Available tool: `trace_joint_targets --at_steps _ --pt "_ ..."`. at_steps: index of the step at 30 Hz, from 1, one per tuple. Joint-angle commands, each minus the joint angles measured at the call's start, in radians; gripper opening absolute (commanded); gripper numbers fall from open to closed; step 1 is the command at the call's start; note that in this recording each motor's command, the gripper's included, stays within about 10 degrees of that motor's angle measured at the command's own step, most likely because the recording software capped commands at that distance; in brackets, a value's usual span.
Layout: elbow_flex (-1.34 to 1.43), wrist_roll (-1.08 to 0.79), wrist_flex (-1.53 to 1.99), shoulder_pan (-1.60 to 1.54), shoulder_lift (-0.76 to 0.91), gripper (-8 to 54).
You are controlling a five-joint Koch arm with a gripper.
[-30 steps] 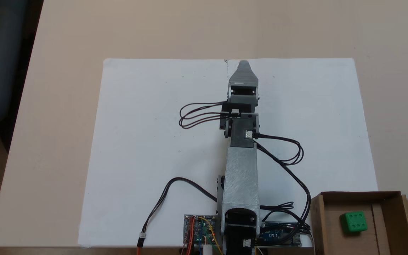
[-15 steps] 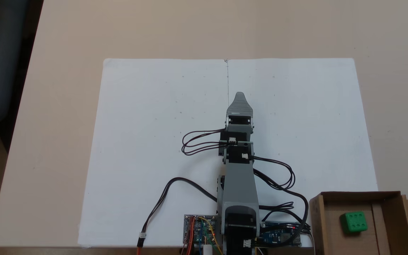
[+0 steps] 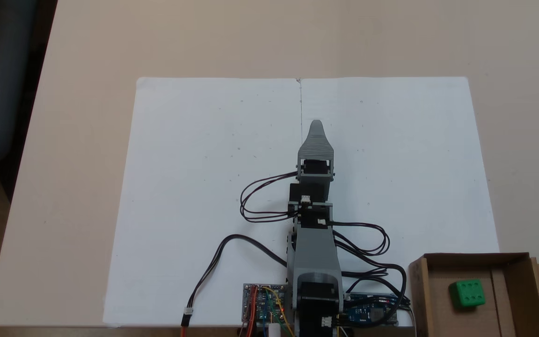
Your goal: Grasp a green dice and put it in the bin.
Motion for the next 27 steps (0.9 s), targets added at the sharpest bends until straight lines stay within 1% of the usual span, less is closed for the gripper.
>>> trace_joint_targets --at_steps 1,5,15,18,27 --pt "0.029 -0.064 -0.168 -0.006 0.115 42.7" --pt "0.092 -0.064 -0.293 -0.005 0.115 42.7" --pt "0.092 -0.066 -0.606 -0.005 0.115 44.0" --pt "0.092 -0.069 -0.617 0.003 0.11 45.4" --pt "0.092 -0.067 -0.614 0.002 0.109 45.3"
